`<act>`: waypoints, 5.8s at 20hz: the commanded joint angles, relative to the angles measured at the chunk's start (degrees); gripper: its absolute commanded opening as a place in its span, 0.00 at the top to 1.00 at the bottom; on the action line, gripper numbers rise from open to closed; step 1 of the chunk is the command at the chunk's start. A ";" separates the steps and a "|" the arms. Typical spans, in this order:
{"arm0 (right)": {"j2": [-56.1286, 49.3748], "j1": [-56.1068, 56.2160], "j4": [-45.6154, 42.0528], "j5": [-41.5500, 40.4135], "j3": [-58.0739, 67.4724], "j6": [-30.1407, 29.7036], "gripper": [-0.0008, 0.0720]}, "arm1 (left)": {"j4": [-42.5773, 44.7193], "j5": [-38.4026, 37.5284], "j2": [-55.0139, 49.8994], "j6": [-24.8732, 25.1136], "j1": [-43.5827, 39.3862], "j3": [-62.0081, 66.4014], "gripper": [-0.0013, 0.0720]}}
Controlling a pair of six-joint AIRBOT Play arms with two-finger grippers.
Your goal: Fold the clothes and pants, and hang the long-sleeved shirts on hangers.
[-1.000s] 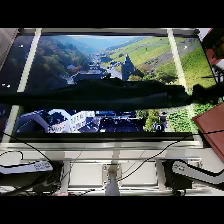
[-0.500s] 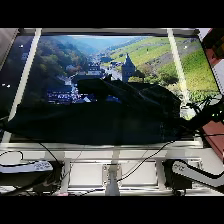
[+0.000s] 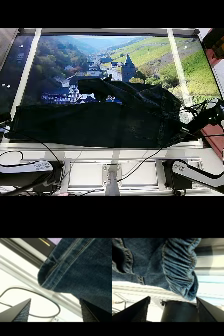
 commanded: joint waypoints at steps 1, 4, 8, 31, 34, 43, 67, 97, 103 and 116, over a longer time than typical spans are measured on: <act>0.02 0.07 0.07 1.01 3.45 1.57 0.14 | 0.00 2.69 0.33 -0.15 -1.05 1.05 0.04; 0.02 0.07 0.09 1.66 12.13 1.77 0.16 | -1.53 4.98 0.35 -0.42 -3.32 5.88 0.05; 0.02 0.07 -0.11 -9.40 24.13 1.73 0.85 | -6.80 7.56 0.35 -0.76 -7.87 14.32 0.20; -28.94 -16.24 37.35 -19.34 16.63 -24.83 0.29 | -16.96 12.31 0.15 -0.09 -24.50 17.27 0.20; -29.35 -12.74 42.99 -21.62 17.35 -27.76 0.33 | -16.94 15.10 -0.22 -0.11 -27.43 17.25 0.20; -29.35 -10.69 46.21 -26.10 17.40 -28.33 0.85 | -26.01 15.93 -10.43 -0.15 -36.61 17.25 0.20; -29.20 -10.69 46.18 -25.07 17.40 -28.52 0.89 | -46.53 27.26 -21.99 8.13 -49.83 17.44 0.35; -29.18 -10.69 47.12 -22.14 17.40 -28.63 0.93 | -47.30 45.22 -24.87 -6.16 -60.24 14.82 0.95; -26.29 -10.80 48.30 -24.59 17.40 -30.18 0.93 | -16.33 41.22 -9.92 -10.67 -46.47 14.88 0.95; -23.47 -10.75 49.77 -28.24 17.40 -29.94 0.93 | -5.64 47.39 1.46 1.68 -31.89 14.86 0.95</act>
